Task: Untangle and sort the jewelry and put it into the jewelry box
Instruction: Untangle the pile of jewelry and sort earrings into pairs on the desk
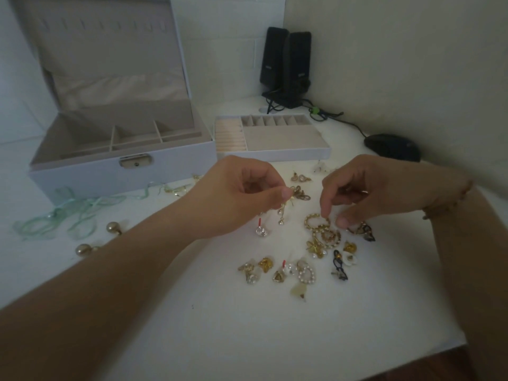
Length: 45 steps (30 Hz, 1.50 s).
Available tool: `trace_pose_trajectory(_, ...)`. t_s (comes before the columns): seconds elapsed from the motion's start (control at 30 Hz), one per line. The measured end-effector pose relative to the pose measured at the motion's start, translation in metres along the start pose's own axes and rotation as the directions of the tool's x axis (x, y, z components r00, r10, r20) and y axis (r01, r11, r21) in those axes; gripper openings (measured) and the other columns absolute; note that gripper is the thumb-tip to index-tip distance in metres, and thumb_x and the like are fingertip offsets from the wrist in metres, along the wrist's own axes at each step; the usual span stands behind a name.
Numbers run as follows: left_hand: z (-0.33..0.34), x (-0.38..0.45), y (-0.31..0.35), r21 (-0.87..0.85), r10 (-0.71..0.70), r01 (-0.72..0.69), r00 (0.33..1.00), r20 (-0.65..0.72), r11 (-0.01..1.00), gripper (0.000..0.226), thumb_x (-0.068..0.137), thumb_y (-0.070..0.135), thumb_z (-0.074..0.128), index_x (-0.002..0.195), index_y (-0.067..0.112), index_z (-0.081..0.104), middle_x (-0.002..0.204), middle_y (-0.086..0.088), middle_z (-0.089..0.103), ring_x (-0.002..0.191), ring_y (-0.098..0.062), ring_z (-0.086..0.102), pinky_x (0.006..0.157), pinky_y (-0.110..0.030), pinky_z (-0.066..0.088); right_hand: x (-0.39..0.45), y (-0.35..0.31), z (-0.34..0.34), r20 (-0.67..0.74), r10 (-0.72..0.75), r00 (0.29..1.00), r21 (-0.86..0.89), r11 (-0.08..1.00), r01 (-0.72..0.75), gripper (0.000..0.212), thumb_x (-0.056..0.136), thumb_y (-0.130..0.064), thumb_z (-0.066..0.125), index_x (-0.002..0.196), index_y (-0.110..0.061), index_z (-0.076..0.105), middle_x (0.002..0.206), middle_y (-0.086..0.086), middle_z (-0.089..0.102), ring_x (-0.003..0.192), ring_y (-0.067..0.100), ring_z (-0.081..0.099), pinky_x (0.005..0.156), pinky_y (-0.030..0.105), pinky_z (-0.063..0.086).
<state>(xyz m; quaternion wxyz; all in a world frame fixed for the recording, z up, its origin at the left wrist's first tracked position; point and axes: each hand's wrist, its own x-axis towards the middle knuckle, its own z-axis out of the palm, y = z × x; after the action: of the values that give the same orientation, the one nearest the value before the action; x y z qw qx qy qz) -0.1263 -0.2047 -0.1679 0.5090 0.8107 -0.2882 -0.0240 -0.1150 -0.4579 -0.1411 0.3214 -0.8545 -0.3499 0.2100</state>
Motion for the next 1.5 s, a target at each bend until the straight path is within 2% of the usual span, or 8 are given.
trace_pose_trajectory(0.2, 0.0, 0.0, 0.001, 0.006, 0.006, -0.006, 1.0, 0.001, 1.0, 0.028, 0.075, 0.041, 0.067, 0.079, 0.014, 0.073, 0.072, -0.001, 0.073, 0.067, -0.026, 0.067, 0.069, -0.034, 0.055, 0.0, 0.0, 0.0, 0.002, 0.005, 1.0, -0.009, 1.0, -0.005, 0.016, 0.074, -0.021, 0.076, 0.089, -0.023, 0.072, 0.062, -0.002, 0.043, 0.054, 0.018, 0.039, 0.06, 0.029, 0.041)
trace_pose_trajectory(0.47, 0.0, -0.001, 0.002, -0.012, -0.002, 0.002, 1.0, 0.017, 1.0, 0.029, 0.074, 0.041, 0.067, 0.078, 0.012, 0.073, 0.065, 0.004, 0.069, 0.057, -0.01, 0.058, 0.059, -0.022, 0.049, 0.004, -0.005, 0.005, -0.002, -0.029, 1.0, -0.023, 0.999, 0.029, 0.019, 0.074, -0.031, 0.076, 0.092, -0.028, 0.073, 0.067, -0.003, 0.049, 0.06, 0.017, 0.043, 0.064, 0.037, 0.042)
trace_pose_trajectory(0.6, 0.0, 0.0, 0.0, 0.003, 0.01, -0.01, 1.0, -0.003, 1.0, 0.03, 0.074, 0.042, 0.067, 0.079, 0.013, 0.073, 0.071, -0.002, 0.072, 0.067, -0.031, 0.065, 0.063, -0.034, 0.054, 0.012, -0.013, 0.017, 0.047, -0.039, 0.998, -0.056, 0.998, 0.042, 0.027, 0.069, -0.029, 0.081, 0.095, -0.028, 0.075, 0.076, 0.0, 0.056, 0.071, 0.015, 0.051, 0.071, 0.023, 0.042)
trace_pose_trajectory(0.77, -0.001, 0.0, 0.001, 0.001, -0.004, 0.004, 1.0, -0.008, 1.0, 0.02, 0.08, 0.034, 0.07, 0.079, 0.014, 0.073, 0.072, -0.002, 0.072, 0.061, -0.013, 0.063, 0.063, -0.022, 0.052, 0.017, -0.018, 0.023, 0.069, 0.024, 0.997, -0.151, 0.989, -0.014, 0.021, 0.067, -0.034, 0.082, 0.087, -0.034, 0.075, 0.08, -0.005, 0.058, 0.081, 0.009, 0.052, 0.076, 0.012, 0.038)
trace_pose_trajectory(0.87, -0.001, 0.0, -0.001, 0.006, -0.003, 0.003, 0.999, -0.035, 1.0, 0.015, 0.084, 0.027, 0.07, 0.08, 0.013, 0.073, 0.073, -0.004, 0.073, 0.064, -0.019, 0.064, 0.066, -0.027, 0.053, 0.016, -0.019, 0.023, 0.061, -0.034, 0.998, -0.174, 0.984, 0.044, 0.018, 0.07, -0.03, 0.082, 0.086, -0.028, 0.072, 0.081, -0.003, 0.06, 0.083, 0.016, 0.053, 0.079, 0.022, 0.042)
trace_pose_trajectory(1.13, 0.003, 0.001, 0.003, -0.069, 0.026, -0.037, 0.986, -0.163, 0.997, 0.017, 0.077, 0.039, 0.068, 0.076, 0.023, 0.073, 0.065, 0.006, 0.071, 0.051, -0.023, 0.053, 0.048, -0.03, 0.046, 0.024, -0.02, 0.025, -0.439, -0.234, 0.867, 0.137, 0.937, 0.322, 0.019, 0.076, -0.005, 0.075, 0.09, 0.003, 0.064, 0.096, 0.02, 0.064, 0.088, 0.035, 0.064, 0.073, 0.057, 0.054)
trace_pose_trajectory(1.33, 0.005, 0.002, 0.003, -0.178, -0.007, -0.031, 0.978, -0.208, 0.983, 0.028, 0.073, 0.035, 0.069, 0.077, 0.008, 0.072, 0.068, -0.003, 0.072, 0.058, -0.009, 0.058, 0.061, -0.024, 0.049, 0.03, -0.02, 0.03, -0.558, -0.244, 0.793, 0.201, 0.887, 0.415, 0.024, 0.075, 0.004, 0.072, 0.097, 0.004, 0.062, 0.09, 0.028, 0.065, 0.08, 0.047, 0.063, 0.06, 0.068, 0.048)
trace_pose_trajectory(1.5, 0.007, 0.001, 0.003, -0.162, -0.035, 0.001, 0.978, -0.207, 0.987, 0.027, 0.07, 0.041, 0.07, 0.073, 0.014, 0.071, 0.064, 0.001, 0.07, 0.056, -0.008, 0.057, 0.056, -0.02, 0.046, 0.029, -0.017, 0.028, -0.523, -0.216, 0.825, 0.189, 0.914, 0.36, 0.022, 0.076, 0.009, 0.066, 0.095, -0.001, 0.064, 0.086, 0.026, 0.062, 0.075, 0.046, 0.061, 0.063, 0.059, 0.053)
